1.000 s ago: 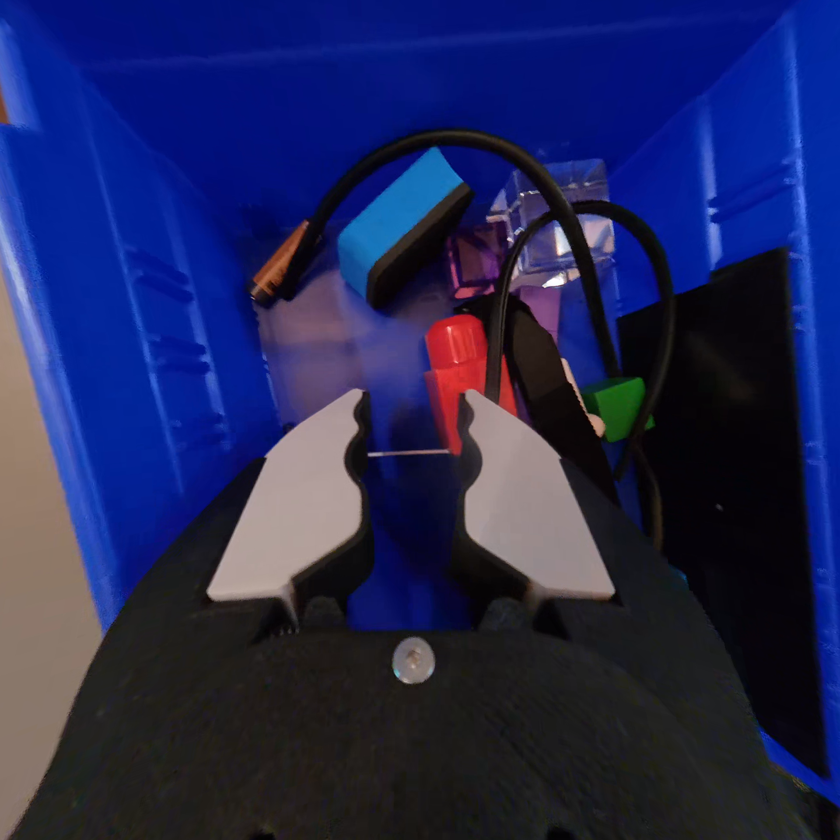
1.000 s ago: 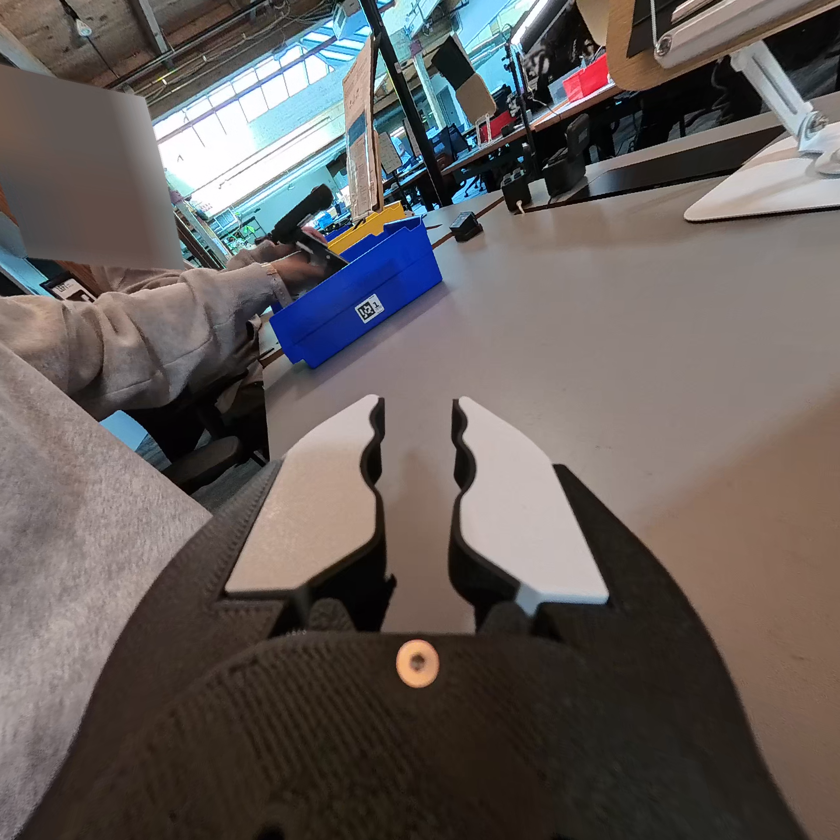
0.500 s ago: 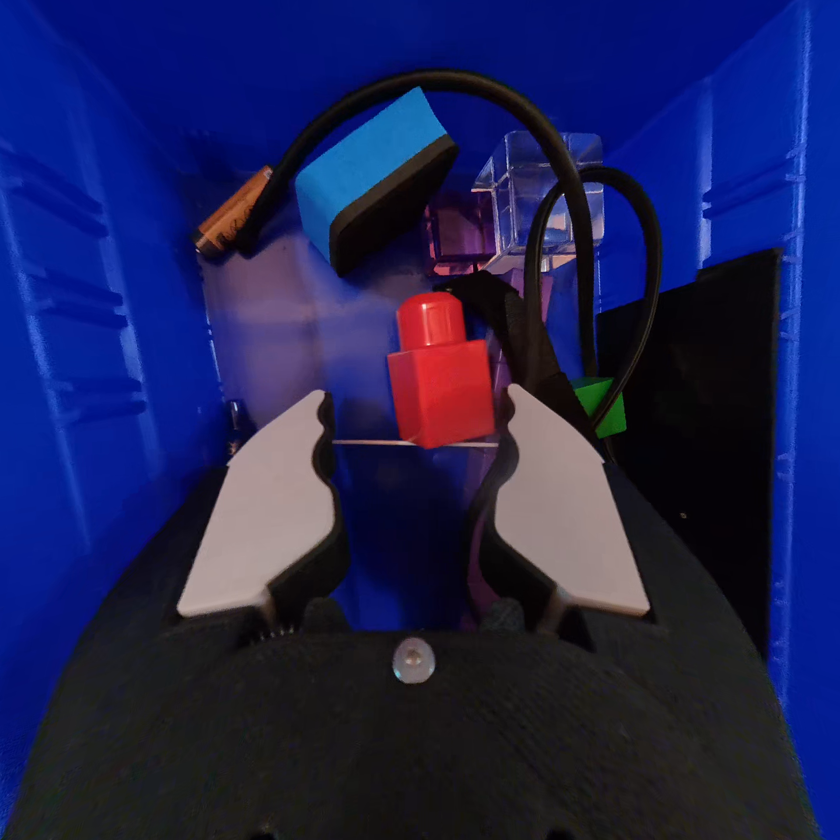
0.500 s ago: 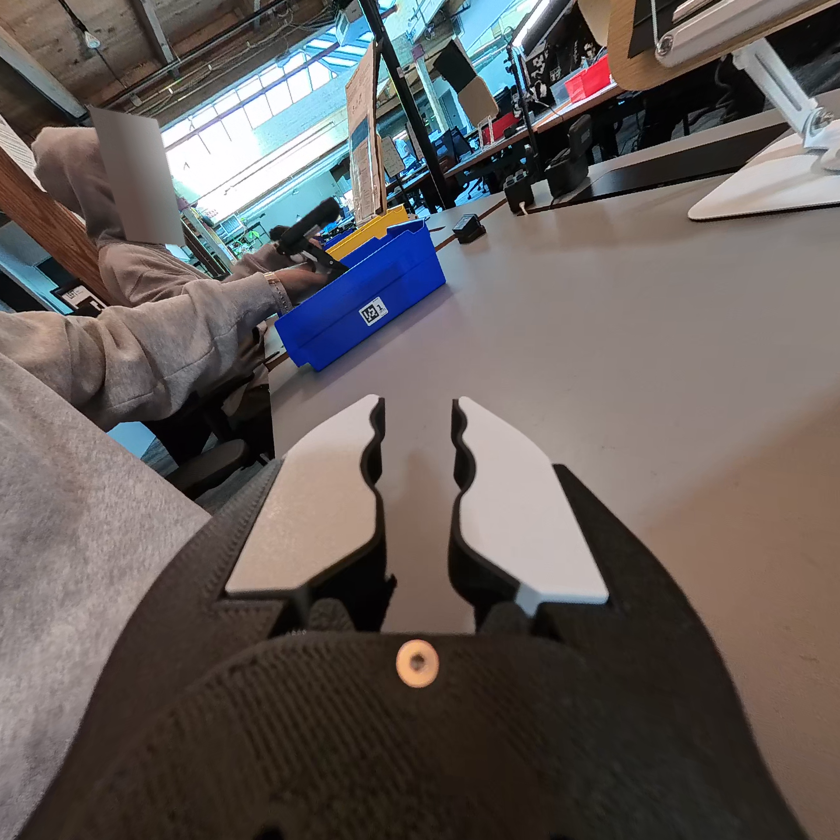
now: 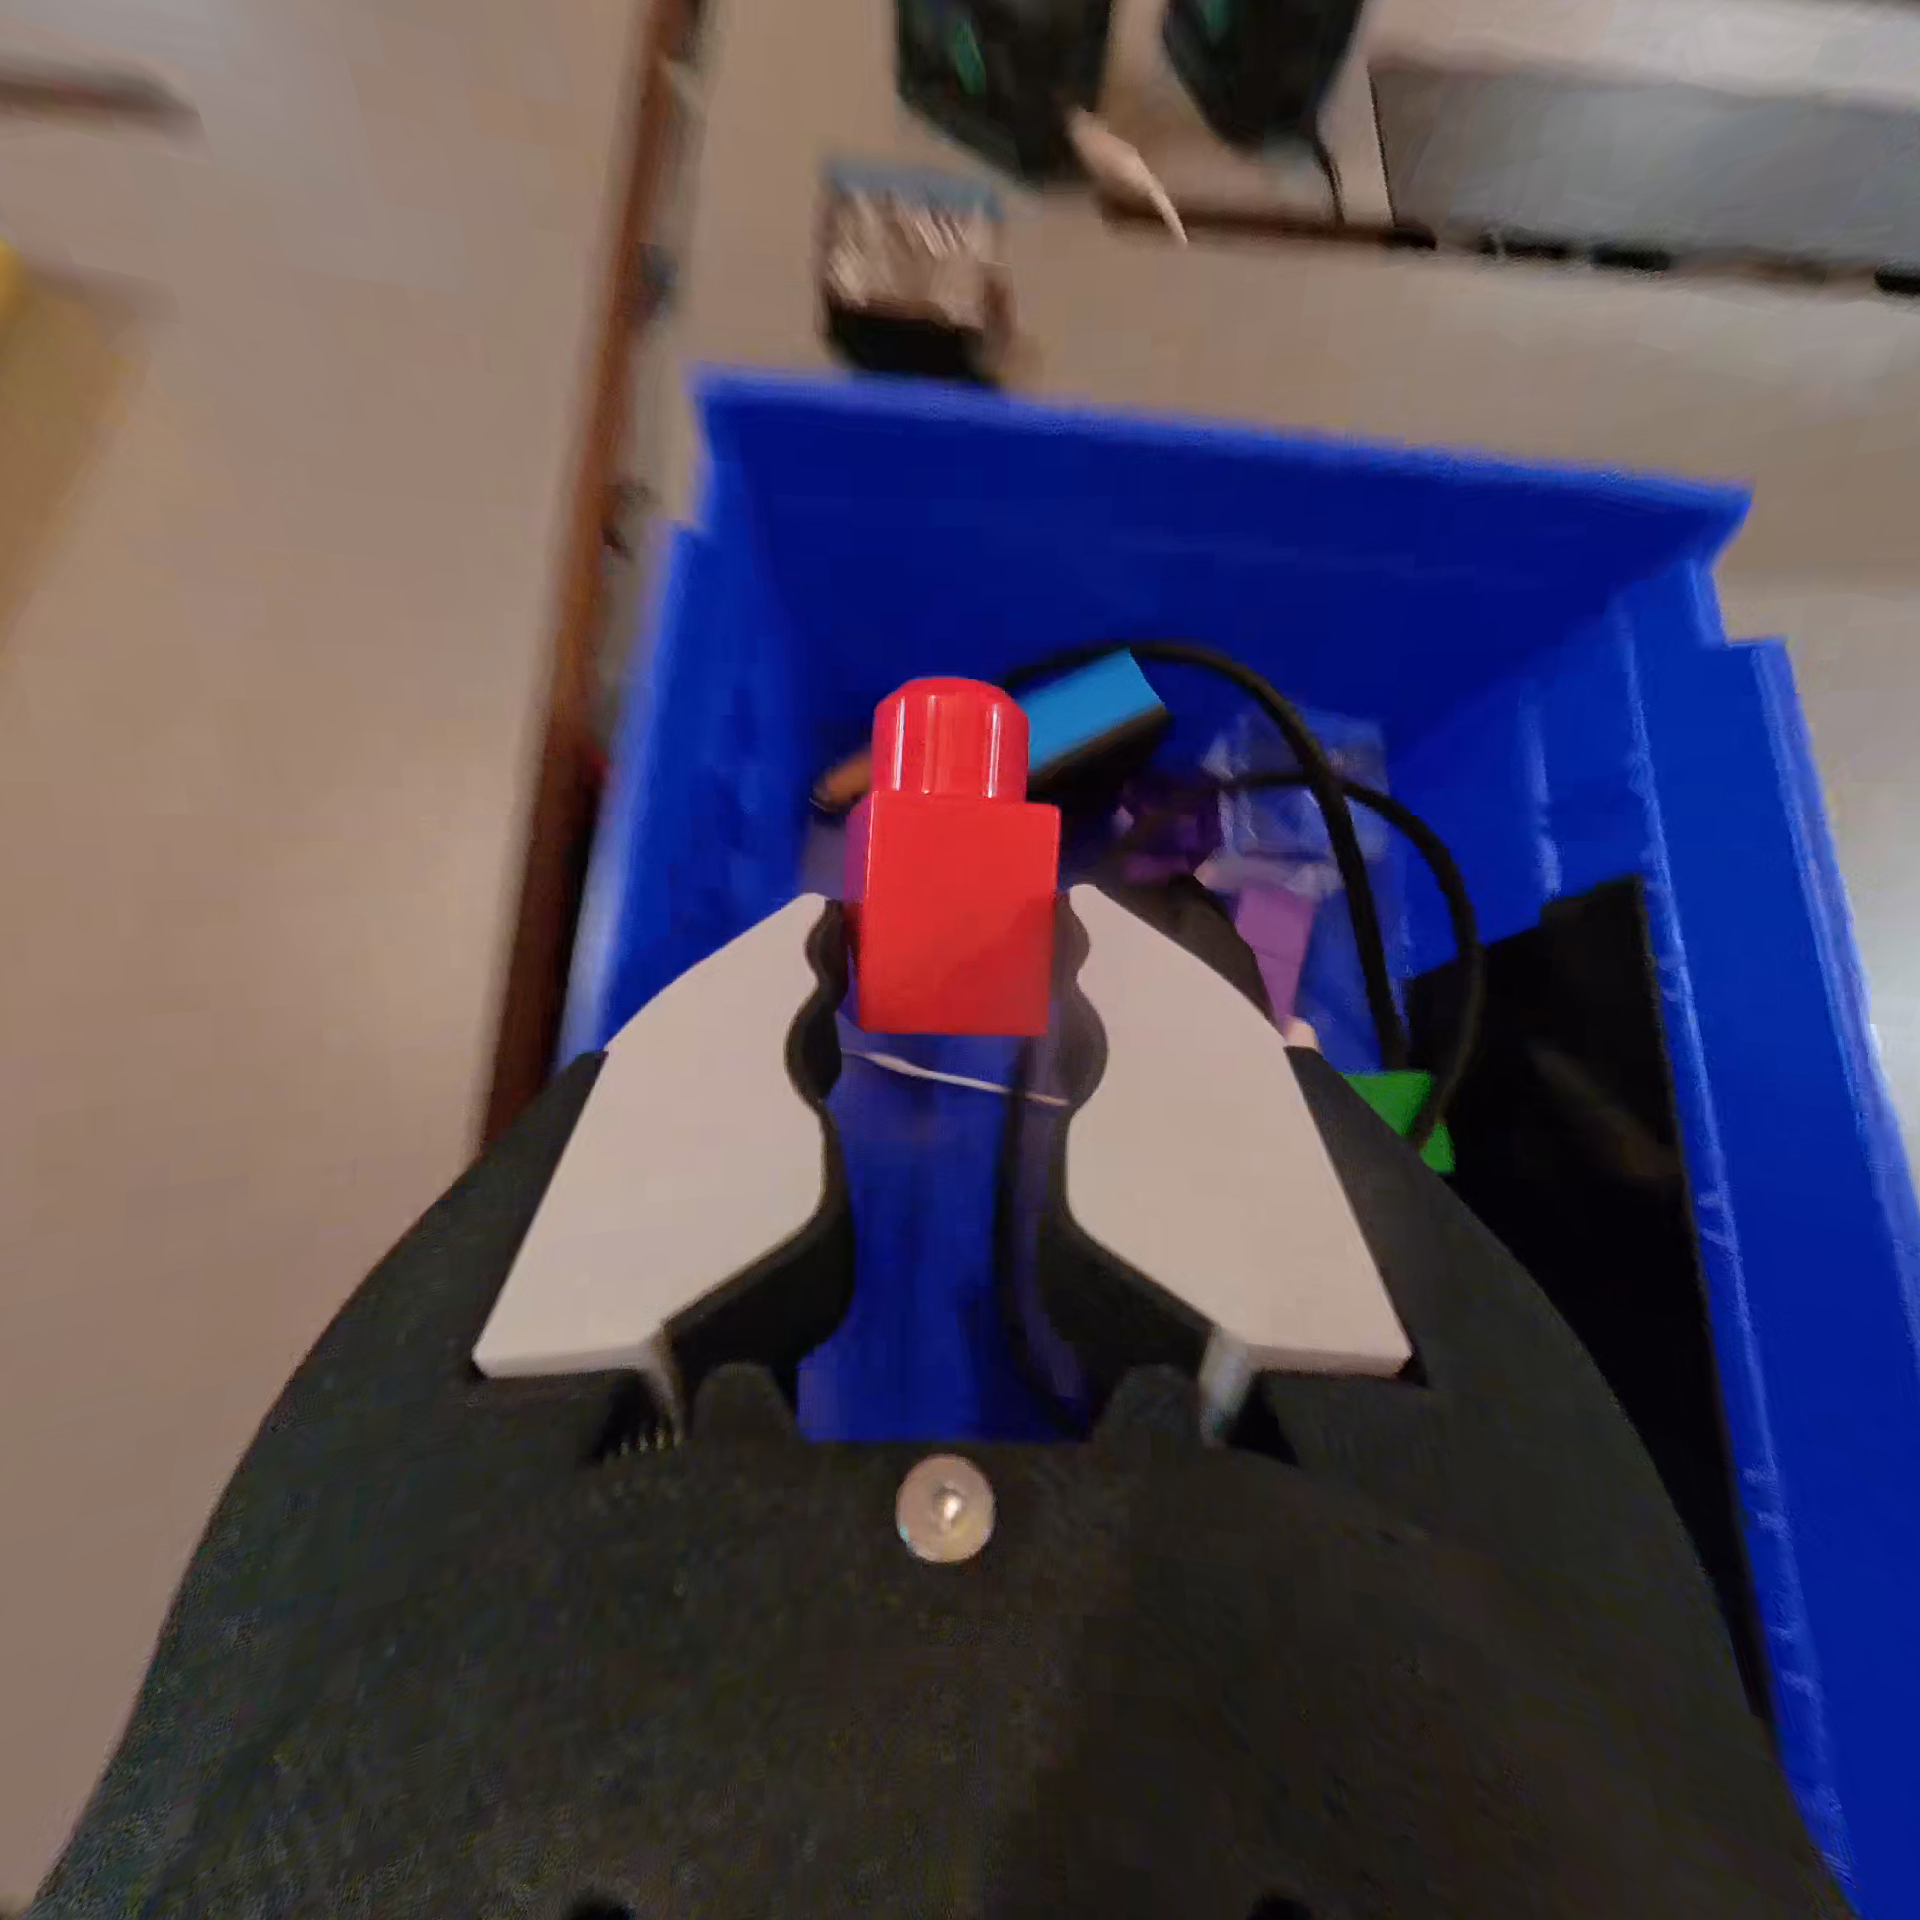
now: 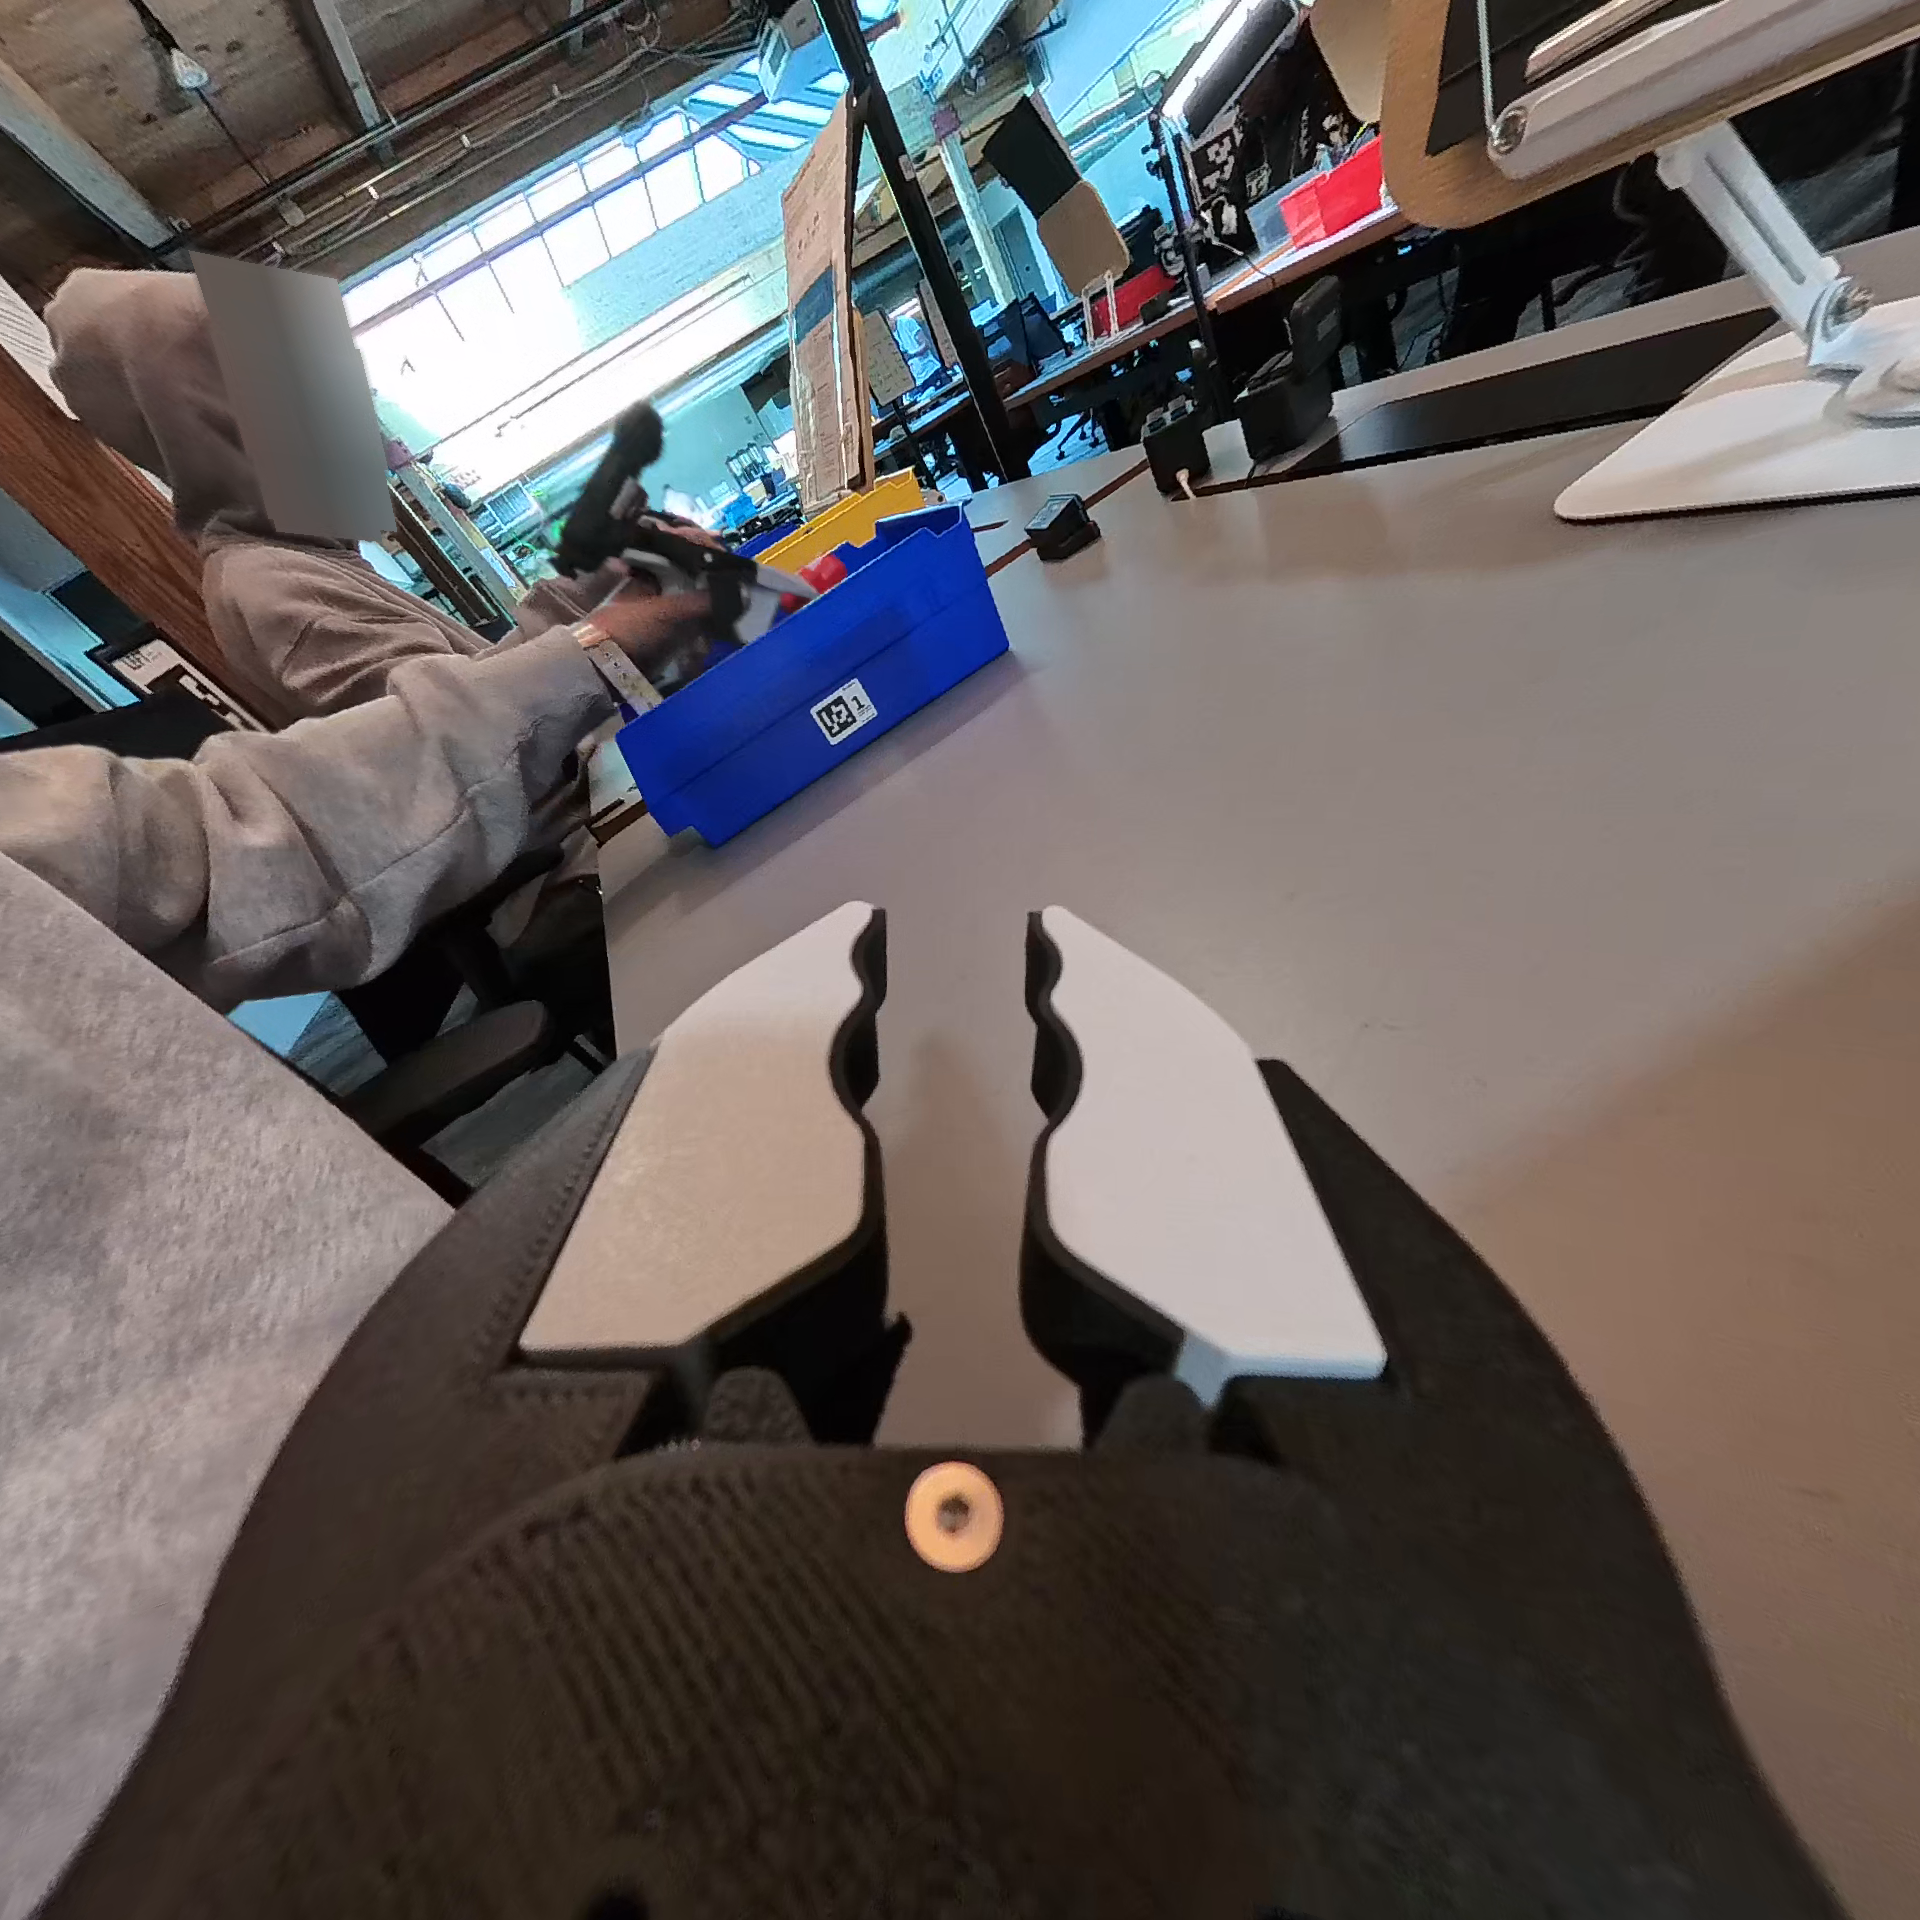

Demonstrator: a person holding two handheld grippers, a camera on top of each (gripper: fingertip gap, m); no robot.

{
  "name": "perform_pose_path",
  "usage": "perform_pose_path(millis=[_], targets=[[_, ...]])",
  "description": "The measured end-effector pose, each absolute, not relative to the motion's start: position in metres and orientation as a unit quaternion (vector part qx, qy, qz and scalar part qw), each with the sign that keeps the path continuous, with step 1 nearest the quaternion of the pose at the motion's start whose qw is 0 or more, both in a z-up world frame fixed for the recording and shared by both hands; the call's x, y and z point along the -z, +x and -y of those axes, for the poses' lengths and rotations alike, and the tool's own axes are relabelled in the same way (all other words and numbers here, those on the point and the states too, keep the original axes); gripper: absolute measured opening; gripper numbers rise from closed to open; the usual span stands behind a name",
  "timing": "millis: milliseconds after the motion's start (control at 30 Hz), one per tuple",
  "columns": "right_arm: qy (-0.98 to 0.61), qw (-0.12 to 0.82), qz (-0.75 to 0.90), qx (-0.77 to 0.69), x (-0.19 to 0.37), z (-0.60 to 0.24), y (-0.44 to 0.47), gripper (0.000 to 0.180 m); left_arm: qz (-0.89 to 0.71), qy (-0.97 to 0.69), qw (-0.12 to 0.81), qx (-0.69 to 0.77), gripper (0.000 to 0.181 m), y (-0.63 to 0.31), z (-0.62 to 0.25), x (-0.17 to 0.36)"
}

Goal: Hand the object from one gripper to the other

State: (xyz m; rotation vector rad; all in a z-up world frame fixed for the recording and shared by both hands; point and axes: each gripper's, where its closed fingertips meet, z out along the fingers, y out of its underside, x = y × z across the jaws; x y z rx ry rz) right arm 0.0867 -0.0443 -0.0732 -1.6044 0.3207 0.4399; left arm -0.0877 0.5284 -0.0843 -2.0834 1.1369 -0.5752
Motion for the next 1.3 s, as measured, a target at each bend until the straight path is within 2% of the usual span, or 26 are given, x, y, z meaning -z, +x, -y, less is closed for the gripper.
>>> perform_pose_path(millis=[100, 167, 267, 400, 533, 667, 767, 967, 1167, 1300], targets=[[-0.712, 0.659, -0.139, -0.199, 0.074, 0.042, 0.084, 0.026, -0.411, -0.759, 0.456, 0.216, 0.04, -0.099, -0.534, 0.036], [-0.718, 0.657, -0.134, -0.189, 0.076, 0.038, 0.082, 0.025, -0.394, -0.727, 0.488, 0.28, 0.04, -0.089, -0.507, 0.007], [-0.707, 0.678, -0.142, -0.145, 0.066, 0.019, 0.082, 0.017, -0.384, -0.678, 0.49, 0.391, 0.04, -0.054, -0.445, -0.02], [-0.656, 0.722, -0.115, -0.188, 0.027, -0.02, 0.057, 0.019, -0.379, -0.581, 0.481, 0.537, 0.039, -0.001, -0.34, -0.055], [-0.604, 0.754, -0.149, -0.212, 0.001, -0.027, 0.063, 0.022, -0.412, -0.484, 0.395, 0.664, 0.039, 0.036, -0.21, -0.066], [-0.612, 0.764, -0.128, -0.162, 0.003, -0.013, 0.062, 0.024, -0.477, -0.397, 0.28, 0.733, 0.039, 0.046, -0.094, -0.031], [-0.657, 0.74, -0.068, -0.129, 0.019, -0.005, 0.06, 0.027, -0.471, -0.374, 0.146, 0.785, 0.039, 0.044, -0.042, 0.0], [-0.577, 0.769, -0.086, -0.262, -0.001, 0.019, 0.063, 0.042, -0.4, -0.357, 0.011, 0.844, 0.039, 0.045, -0.023, 0.014], [-0.599, 0.757, -0.073, -0.25, 0.006, 0.014, 0.056, 0.043, -0.383, -0.34, -0.056, 0.857, 0.039, 0.047, -0.012, 0.019], [-0.58, 0.755, -0.076, -0.296, 0.004, 0.014, 0.054, 0.045, -0.408, -0.319, -0.119, 0.847, 0.039, 0.042, 0.003, 0.026]])
